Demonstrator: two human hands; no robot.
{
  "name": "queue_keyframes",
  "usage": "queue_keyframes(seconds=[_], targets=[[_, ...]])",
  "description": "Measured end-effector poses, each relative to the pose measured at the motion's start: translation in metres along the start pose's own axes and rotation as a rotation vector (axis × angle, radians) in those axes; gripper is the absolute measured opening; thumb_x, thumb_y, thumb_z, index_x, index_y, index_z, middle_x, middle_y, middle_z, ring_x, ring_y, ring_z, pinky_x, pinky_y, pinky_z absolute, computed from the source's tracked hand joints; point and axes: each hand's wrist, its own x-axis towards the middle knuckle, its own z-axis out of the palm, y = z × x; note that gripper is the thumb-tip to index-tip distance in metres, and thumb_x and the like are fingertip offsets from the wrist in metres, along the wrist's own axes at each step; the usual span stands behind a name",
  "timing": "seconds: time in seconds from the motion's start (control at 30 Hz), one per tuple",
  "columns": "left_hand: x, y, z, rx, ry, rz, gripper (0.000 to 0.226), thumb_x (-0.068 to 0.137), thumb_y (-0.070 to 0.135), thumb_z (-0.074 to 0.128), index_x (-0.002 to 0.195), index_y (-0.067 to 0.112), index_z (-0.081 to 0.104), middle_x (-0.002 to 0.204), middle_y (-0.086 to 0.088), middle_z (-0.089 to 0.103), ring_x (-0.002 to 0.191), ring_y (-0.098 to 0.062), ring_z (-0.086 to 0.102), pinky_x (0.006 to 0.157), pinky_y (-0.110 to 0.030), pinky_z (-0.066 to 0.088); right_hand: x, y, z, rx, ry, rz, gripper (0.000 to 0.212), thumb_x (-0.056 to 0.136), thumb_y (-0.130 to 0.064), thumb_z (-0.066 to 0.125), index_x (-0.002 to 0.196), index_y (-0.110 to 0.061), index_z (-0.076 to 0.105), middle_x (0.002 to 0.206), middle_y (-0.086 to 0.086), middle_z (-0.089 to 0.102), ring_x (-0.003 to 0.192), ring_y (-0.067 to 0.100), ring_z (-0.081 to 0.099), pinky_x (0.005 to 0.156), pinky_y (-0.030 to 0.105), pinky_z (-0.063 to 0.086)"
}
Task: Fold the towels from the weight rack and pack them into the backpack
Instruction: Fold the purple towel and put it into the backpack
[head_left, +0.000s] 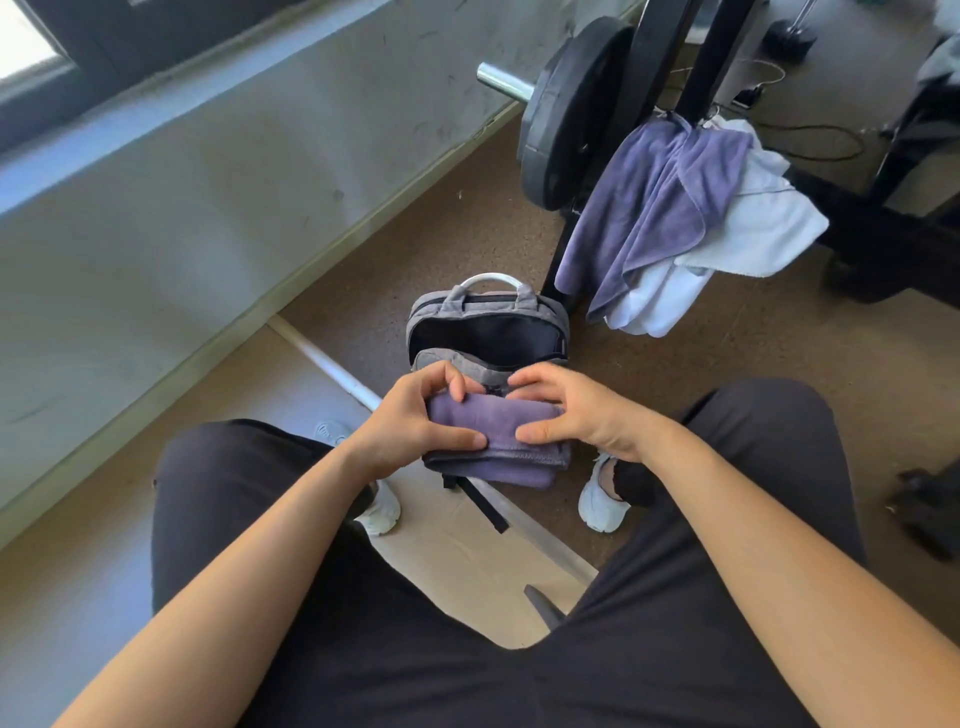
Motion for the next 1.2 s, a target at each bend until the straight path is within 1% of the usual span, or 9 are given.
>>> queue_keyframes(seconds=[0.1, 0.2, 0.3, 0.4, 0.63, 0.8, 0.93, 1.07, 1.2], targets=[[-0.001, 0.001, 0.005, 0.213, -0.017, 0.088, 0.056, 0.063, 0.005, 0.097, 0.107, 0.015, 0.064, 0.111, -0.007, 0.07, 0.108, -0.015, 0.067, 0.095, -0.027, 0.052, -0.001, -0.002, 0.006, -0.233, -0.151, 0.016, 0.042, 0.082, -0.012, 0.081, 0.122, -0.014, 0.067, 0.111, 0.003, 0.074, 0.105, 0.016, 0.07, 0.089, 0.028, 0.057], [-0.002, -0.002, 0.008, 0.313, -0.03, 0.069, 0.07, 0.06, 0.025, 0.099, 0.121, 0.022, 0.065, 0.11, 0.005, 0.072, 0.109, -0.012, 0.067, 0.095, -0.027, 0.054, 0.001, -0.003, 0.011, -0.452, -0.131, -0.033, 0.024, 0.081, -0.018, 0.08, 0.102, -0.022, 0.07, 0.093, -0.002, 0.073, 0.09, 0.016, 0.069, 0.082, 0.033, 0.057], [0.0, -0.007, 0.003, 0.417, -0.055, -0.049, 0.053, 0.061, 0.054, 0.092, 0.103, 0.034, 0.068, 0.094, 0.018, 0.07, 0.091, -0.003, 0.067, 0.08, -0.029, 0.056, 0.002, -0.002, 0.009, -0.538, -0.068, -0.035, 0.024, 0.079, -0.022, 0.079, 0.1, -0.021, 0.068, 0.09, -0.003, 0.07, 0.085, 0.016, 0.067, 0.082, 0.041, 0.058], [0.001, -0.01, 0.005, 0.453, -0.095, -0.082, 0.04, 0.063, 0.056, 0.09, 0.078, 0.033, 0.061, 0.069, 0.018, 0.057, 0.066, -0.004, 0.052, 0.06, -0.027, 0.045, -0.001, 0.002, 0.006, -0.561, -0.003, -0.005, 0.026, 0.077, -0.023, 0.078, 0.1, -0.024, 0.065, 0.092, -0.006, 0.068, 0.086, 0.014, 0.067, 0.081, 0.041, 0.06], [0.02, -0.01, 0.003, 0.595, -0.064, -0.002, 0.05, 0.066, 0.064, 0.079, 0.104, 0.034, 0.067, 0.084, 0.011, 0.068, 0.076, -0.014, 0.063, 0.072, -0.043, 0.056, -0.001, 0.003, 0.006, -0.591, 0.024, 0.027, 0.031, 0.084, -0.02, 0.073, 0.107, -0.026, 0.053, 0.095, -0.004, 0.065, 0.087, 0.015, 0.065, 0.071, 0.028, 0.06], [0.052, -0.003, -0.023, 0.845, -0.134, 0.128, 0.069, 0.075, 0.082, 0.061, 0.125, 0.035, 0.06, 0.107, 0.016, 0.066, 0.095, -0.006, 0.06, 0.082, -0.029, 0.052, 0.009, -0.014, -0.023, -0.614, 0.088, -0.011, 0.035, 0.085, -0.015, 0.07, 0.112, -0.029, 0.054, 0.097, -0.009, 0.065, 0.087, 0.007, 0.063, 0.068, 0.018, 0.049], [0.097, -0.006, -0.057, 0.735, -0.09, 0.109, 0.059, 0.087, 0.07, 0.055, 0.129, 0.029, 0.064, 0.124, 0.012, 0.066, 0.113, -0.008, 0.06, 0.096, -0.029, 0.048, 0.027, -0.015, -0.067, -0.512, 0.283, -0.055, 0.037, 0.083, -0.01, 0.074, 0.115, -0.024, 0.063, 0.099, -0.007, 0.071, 0.092, 0.005, 0.066, 0.072, 0.025, 0.052], [0.15, -0.04, -0.069, 0.988, 0.048, 0.189, 0.024, 0.092, 0.031, 0.071, 0.112, 0.019, 0.073, 0.111, -0.003, 0.072, 0.101, -0.03, 0.066, 0.081, -0.032, 0.044, 0.066, -0.012, -0.098, -0.384, 0.507, -0.013, 0.039, 0.083, -0.01, 0.078, 0.116, -0.02, 0.06, 0.11, 0.0, 0.068, 0.101, 0.015, 0.064, 0.073, 0.017, 0.047], [0.174, -0.089, -0.065, 1.107, -0.031, 0.133, 0.056, 0.076, 0.052, 0.078, 0.124, 0.024, 0.069, 0.128, -0.002, 0.068, 0.12, -0.033, 0.059, 0.098, -0.046, 0.046, 0.112, -0.008, -0.105, -0.308, 0.621, -0.016, 0.04, 0.083, -0.01, 0.078, 0.116, -0.019, 0.056, 0.112, 0.0, 0.065, 0.102, 0.016, 0.061, 0.074, 0.015, 0.048]])
